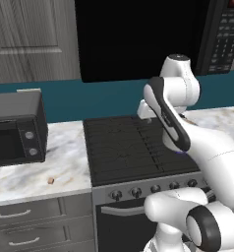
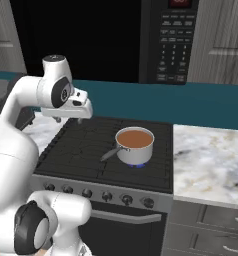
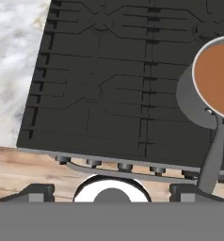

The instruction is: Pick up the sugar cube(s) and place them in the saucepan with hot chocolate.

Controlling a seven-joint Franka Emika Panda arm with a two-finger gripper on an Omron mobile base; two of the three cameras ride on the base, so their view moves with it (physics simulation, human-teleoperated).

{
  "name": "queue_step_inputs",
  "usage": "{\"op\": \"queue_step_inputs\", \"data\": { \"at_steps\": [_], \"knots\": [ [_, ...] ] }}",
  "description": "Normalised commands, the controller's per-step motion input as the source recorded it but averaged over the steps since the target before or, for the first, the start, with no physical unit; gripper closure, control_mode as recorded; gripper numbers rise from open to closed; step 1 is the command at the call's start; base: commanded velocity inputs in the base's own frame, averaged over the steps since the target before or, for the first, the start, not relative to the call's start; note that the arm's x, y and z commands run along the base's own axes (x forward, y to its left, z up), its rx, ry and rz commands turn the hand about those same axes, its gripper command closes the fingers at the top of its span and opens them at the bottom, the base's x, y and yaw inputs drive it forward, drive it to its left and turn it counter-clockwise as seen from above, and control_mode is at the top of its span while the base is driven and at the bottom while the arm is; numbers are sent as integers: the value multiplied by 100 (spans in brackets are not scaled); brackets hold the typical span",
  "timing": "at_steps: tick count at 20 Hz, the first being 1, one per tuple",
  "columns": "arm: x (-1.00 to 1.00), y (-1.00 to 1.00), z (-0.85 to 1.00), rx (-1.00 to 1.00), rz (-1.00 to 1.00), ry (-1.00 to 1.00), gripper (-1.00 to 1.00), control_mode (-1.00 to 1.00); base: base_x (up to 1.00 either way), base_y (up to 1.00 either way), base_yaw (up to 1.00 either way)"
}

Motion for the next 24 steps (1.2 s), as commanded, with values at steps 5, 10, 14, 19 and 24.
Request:
{"op": "queue_step_inputs", "data": {
  "at_steps": [5, 10, 14, 19, 24],
  "knots": [
    [-33, 64, -27, 0, 11, 0, -100, -100, 0, 0, 0],
    [-23, 92, -21, -3, 23, 0, -100, -100, 0, 0, 0],
    [-21, 92, -8, -10, 30, 0, -100, -100, 0, 0, 0],
    [-17, 72, -10, -8, 17, -1, -100, -100, 0, 0, 0],
    [-28, 50, -10, -4, 11, -1, -100, -100, 0, 0, 0]
  ]
}}
